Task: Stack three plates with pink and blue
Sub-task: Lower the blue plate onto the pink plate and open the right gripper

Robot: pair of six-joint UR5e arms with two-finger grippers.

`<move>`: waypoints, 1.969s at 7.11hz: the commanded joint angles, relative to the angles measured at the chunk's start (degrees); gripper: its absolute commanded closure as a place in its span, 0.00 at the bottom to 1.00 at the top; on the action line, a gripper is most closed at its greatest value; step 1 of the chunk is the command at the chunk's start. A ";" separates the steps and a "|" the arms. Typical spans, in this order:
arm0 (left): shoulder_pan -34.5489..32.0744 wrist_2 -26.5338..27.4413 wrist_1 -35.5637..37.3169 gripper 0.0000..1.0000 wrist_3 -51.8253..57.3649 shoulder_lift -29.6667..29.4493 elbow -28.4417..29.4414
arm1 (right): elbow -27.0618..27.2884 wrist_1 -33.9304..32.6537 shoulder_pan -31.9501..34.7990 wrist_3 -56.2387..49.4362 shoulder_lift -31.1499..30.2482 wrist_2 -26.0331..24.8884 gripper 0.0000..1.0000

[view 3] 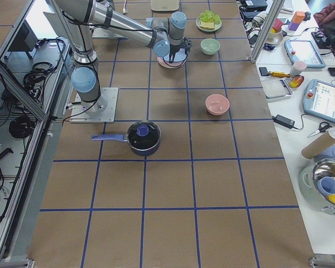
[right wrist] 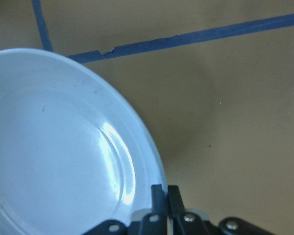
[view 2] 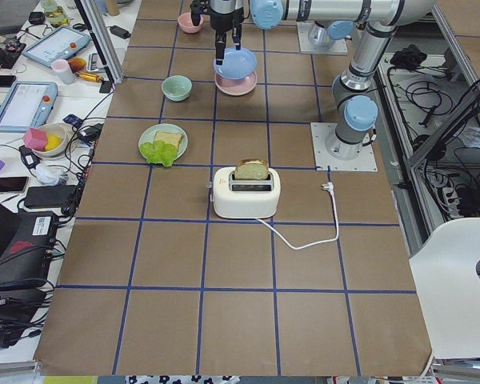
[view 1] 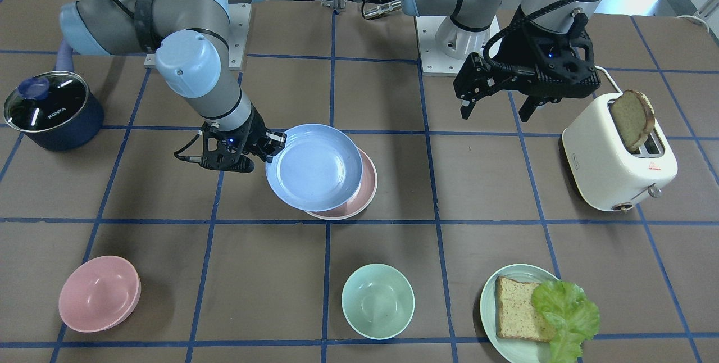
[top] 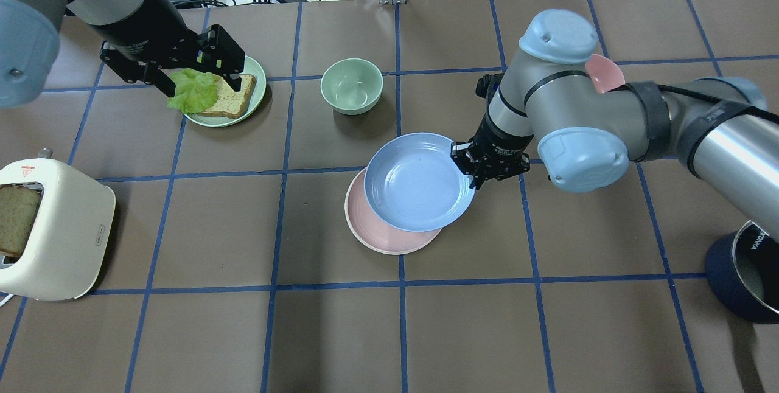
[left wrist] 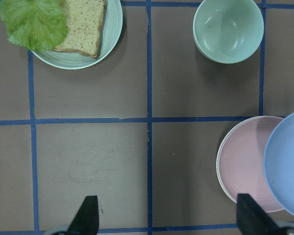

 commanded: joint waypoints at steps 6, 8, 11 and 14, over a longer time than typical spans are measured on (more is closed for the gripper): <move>0.00 -0.15 0.00 0.00 0.00 0.01 0.00 | 2.91 -6.86 2.72 3.37 1.13 0.08 0.94; 0.00 -0.15 0.00 0.00 0.00 0.01 0.00 | 2.91 -8.01 2.72 3.37 2.28 0.08 0.94; 0.00 -0.07 0.00 0.00 0.00 0.01 0.00 | 2.82 -8.01 2.72 5.55 2.28 0.17 0.75; 0.00 -0.07 0.00 0.00 0.00 0.01 0.00 | 2.47 -9.23 3.94 8.99 2.19 -0.70 0.20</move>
